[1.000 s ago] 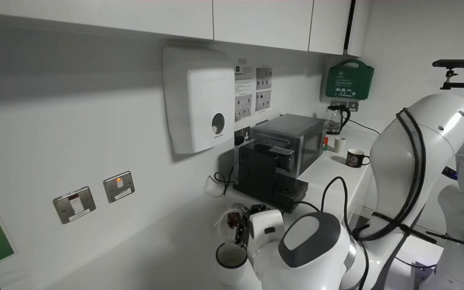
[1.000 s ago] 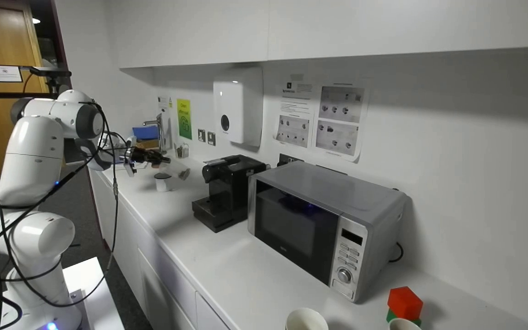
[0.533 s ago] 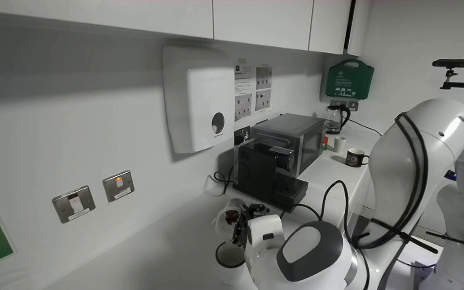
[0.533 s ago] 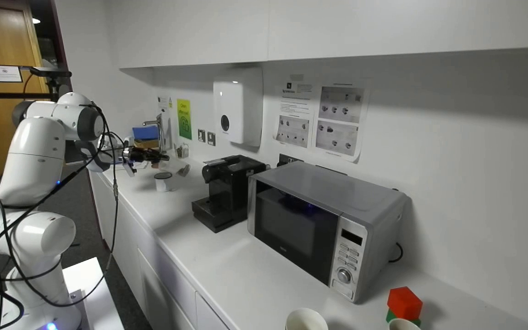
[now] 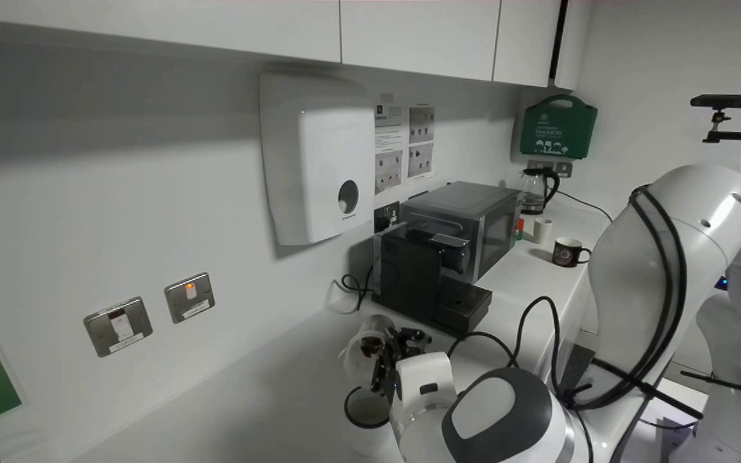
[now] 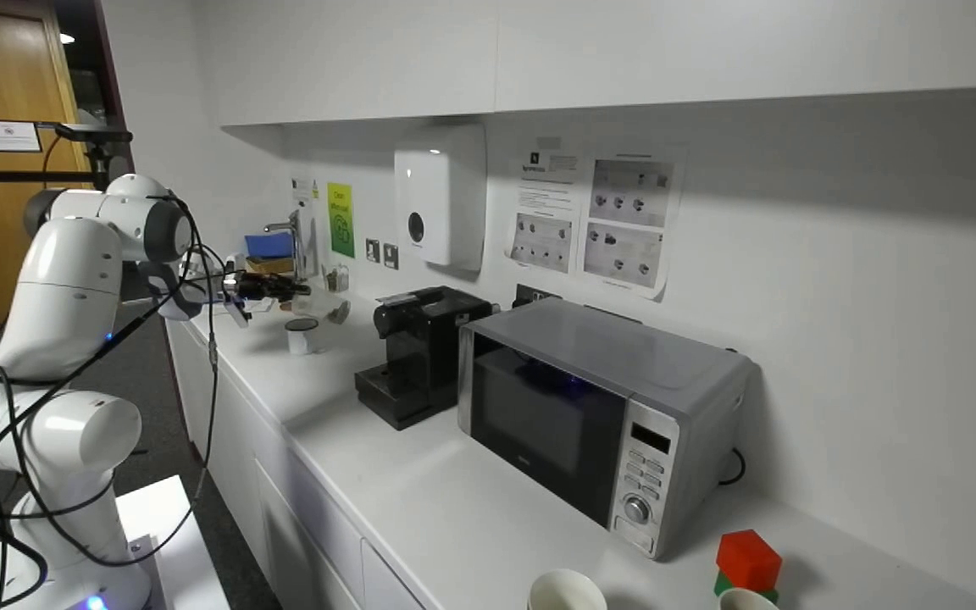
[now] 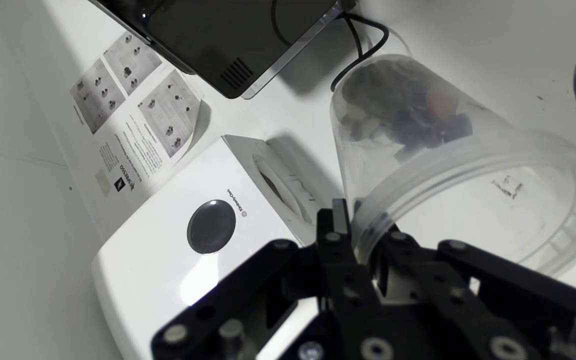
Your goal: Take the mug from the coffee maker and put it on the counter, and pour the content from the transparent cup into the mug
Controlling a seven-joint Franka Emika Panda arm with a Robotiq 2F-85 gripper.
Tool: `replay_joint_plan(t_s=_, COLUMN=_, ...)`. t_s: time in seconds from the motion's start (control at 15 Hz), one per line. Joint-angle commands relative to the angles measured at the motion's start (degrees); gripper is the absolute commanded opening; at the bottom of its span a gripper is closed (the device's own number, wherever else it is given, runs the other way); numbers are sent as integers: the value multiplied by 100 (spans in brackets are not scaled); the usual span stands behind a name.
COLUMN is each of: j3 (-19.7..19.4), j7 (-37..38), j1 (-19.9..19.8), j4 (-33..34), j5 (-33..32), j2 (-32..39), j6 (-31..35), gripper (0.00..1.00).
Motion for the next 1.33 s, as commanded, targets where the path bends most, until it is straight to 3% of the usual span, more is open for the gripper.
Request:
replay_joint_plan(t_s=0.0, j3=-153, j7=-24, j1=188, j4=149, j5=-370, j2=101, j6=-439, gripper=2)
replay_joint_plan(t_s=1.27, j3=-256, j7=108, j1=286, j4=182, j5=-986, j2=320, j6=-1231, gripper=2)
